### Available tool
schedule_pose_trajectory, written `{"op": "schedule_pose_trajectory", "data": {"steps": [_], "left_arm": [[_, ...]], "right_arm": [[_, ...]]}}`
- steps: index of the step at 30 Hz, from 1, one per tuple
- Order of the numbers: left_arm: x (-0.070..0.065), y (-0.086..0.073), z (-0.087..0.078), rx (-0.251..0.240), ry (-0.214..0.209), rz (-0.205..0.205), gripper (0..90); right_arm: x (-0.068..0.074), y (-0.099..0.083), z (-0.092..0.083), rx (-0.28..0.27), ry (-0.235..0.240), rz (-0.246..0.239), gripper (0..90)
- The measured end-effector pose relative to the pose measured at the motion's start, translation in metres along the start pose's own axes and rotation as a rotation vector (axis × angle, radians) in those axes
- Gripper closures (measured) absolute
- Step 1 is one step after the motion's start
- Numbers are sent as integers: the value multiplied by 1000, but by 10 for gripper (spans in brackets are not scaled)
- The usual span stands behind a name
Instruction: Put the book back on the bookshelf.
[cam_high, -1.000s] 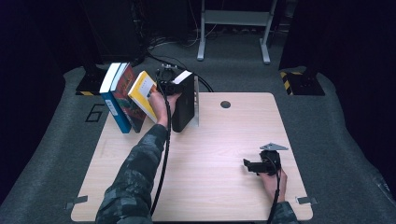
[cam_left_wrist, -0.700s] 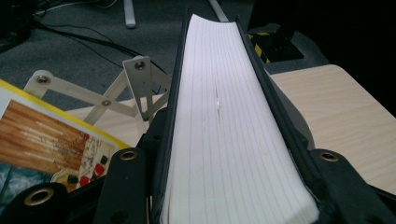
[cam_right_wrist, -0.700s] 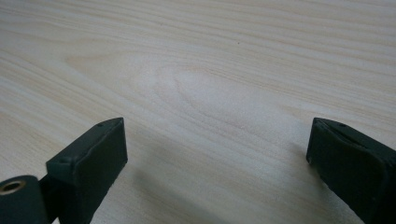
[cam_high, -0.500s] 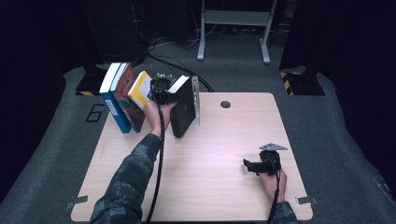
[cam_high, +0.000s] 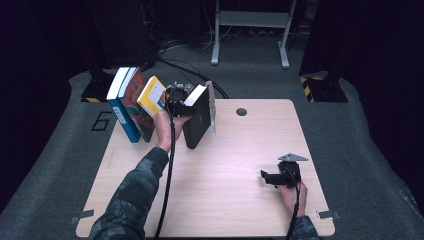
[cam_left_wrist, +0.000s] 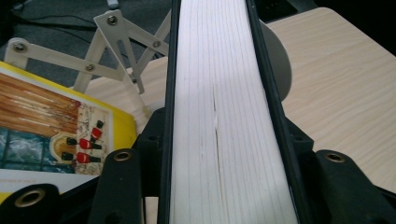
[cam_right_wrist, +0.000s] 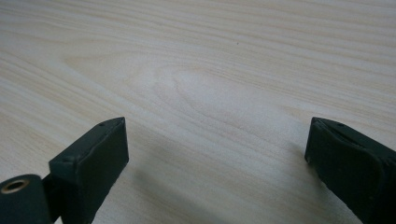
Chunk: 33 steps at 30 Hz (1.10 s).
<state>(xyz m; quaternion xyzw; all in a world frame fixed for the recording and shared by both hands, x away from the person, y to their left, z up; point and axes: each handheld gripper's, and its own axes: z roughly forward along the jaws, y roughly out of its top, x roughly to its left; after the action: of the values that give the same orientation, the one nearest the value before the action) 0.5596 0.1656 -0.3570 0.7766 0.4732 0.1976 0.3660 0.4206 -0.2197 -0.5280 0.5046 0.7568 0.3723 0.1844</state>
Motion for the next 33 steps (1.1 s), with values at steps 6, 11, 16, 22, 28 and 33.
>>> {"op": "schedule_pose_trajectory", "data": {"steps": [6, 11, 16, 22, 28, 33], "left_arm": [[1, 18, 3, 33, -22, 7, 421], [-1, 32, 11, 61, -22, 19, 406], [-4, 43, 21, 101, -3, 47, 408], [-8, 47, 29, 117, 23, 80, 493], [-8, 50, 27, 144, 43, 52, 532], [-4, 59, 23, 129, 76, 1, 535]], "right_arm": [[0, 0, 0, -1, 6, 3, 57], [0, 0, 0, 0, 6, 1, 58], [0, 0, 0, 1, 6, 7, 60], [0, 0, 0, -1, 8, 7, 64], [0, 0, 0, 2, 10, 2, 66], [0, 0, 0, 0, 13, 10, 66]]}}
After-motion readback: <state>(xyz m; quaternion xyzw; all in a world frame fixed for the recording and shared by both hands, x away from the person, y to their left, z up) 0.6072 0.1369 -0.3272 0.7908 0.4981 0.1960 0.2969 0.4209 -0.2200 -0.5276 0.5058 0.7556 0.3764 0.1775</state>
